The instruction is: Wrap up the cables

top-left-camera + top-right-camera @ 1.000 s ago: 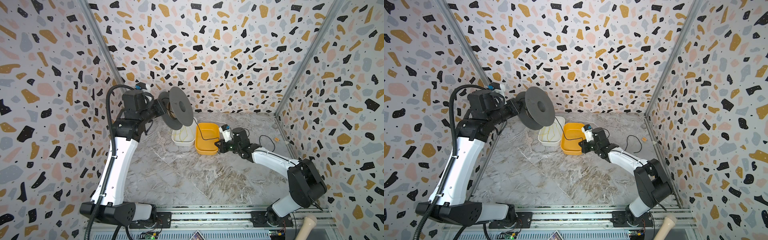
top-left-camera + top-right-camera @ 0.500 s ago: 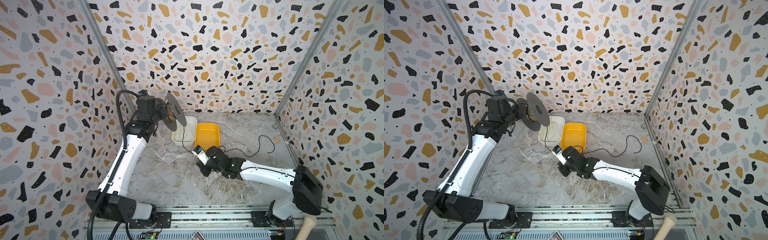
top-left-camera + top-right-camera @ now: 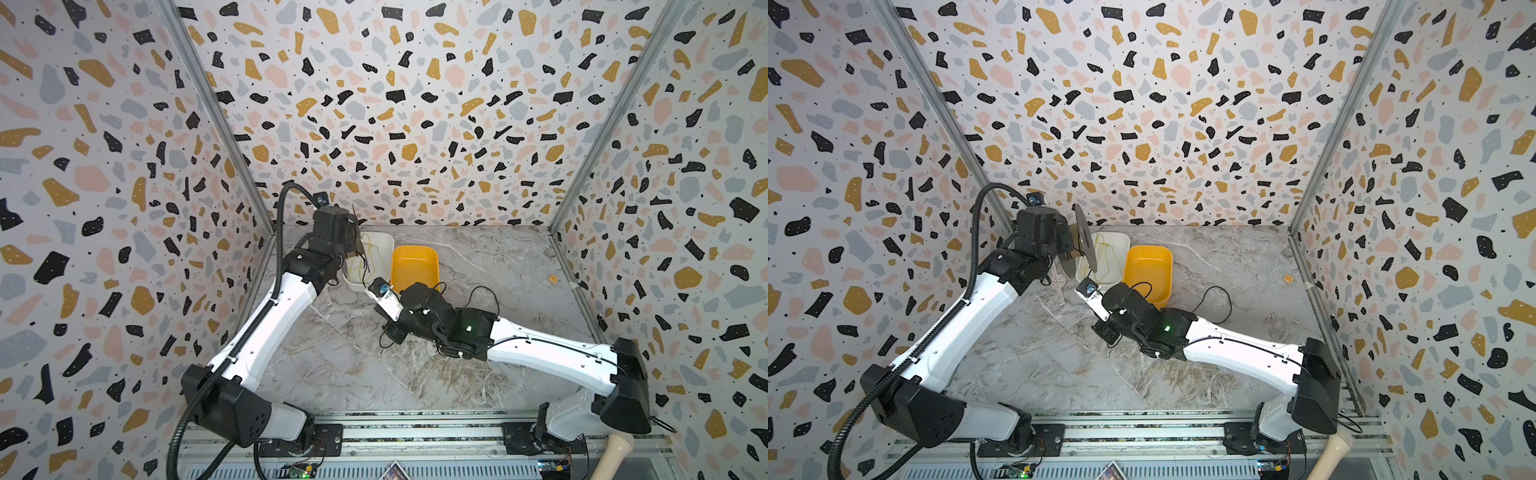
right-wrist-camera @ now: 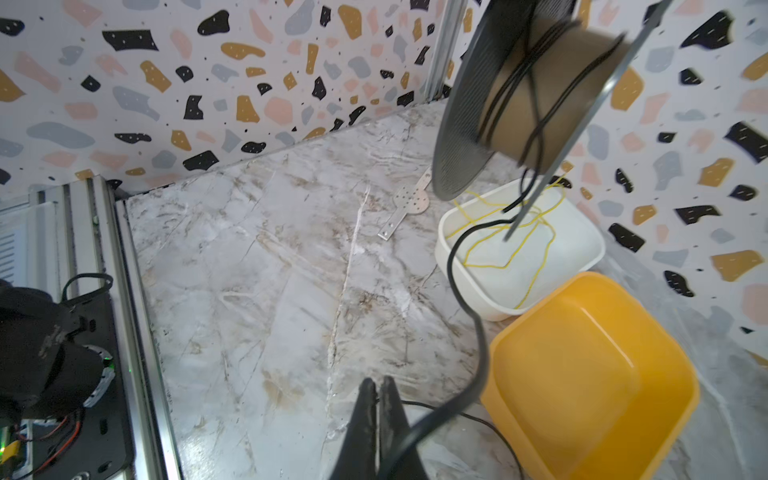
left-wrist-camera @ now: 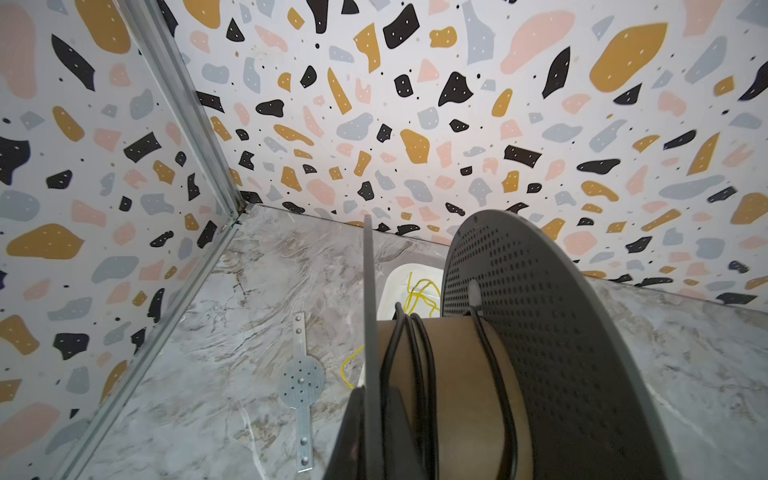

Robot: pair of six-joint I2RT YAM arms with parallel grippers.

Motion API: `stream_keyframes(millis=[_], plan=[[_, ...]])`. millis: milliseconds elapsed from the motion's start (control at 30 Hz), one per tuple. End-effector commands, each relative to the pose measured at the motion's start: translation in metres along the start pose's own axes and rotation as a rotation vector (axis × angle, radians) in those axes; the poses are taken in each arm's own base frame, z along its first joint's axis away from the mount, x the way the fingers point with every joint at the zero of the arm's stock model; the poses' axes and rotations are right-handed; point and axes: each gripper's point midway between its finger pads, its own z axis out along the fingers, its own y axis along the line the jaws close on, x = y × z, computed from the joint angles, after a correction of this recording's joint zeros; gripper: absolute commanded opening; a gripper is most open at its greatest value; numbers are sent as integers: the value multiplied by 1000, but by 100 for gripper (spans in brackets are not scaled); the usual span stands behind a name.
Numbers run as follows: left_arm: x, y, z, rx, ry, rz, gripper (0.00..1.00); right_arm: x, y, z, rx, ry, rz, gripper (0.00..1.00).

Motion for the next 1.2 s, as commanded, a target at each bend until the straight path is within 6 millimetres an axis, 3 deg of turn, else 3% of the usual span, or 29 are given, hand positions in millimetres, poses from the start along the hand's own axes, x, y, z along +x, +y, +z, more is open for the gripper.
stream_keyframes(millis=[0, 267, 567, 667, 867, 1167], plan=[[-26, 3, -6, -43, -106, -25, 0, -38, -16, -33, 45, -86, -17, 0], [-23, -7, 1, -42, -96, -10, 0, -52, -11, -44, 6, -124, 2, 0], [-15, -9, 5, -50, -84, 17, 0, -75, -17, -58, 18, -175, 2, 0], [-11, -18, 2, -4, -73, 57, 0, -84, -25, -62, 46, -195, -9, 0], [10, -39, -11, 67, -8, 245, 0, -99, -83, -67, 109, -210, 33, 0], [36, -64, -38, 192, 59, 427, 0, -94, -174, -60, 220, -167, 91, 0]])
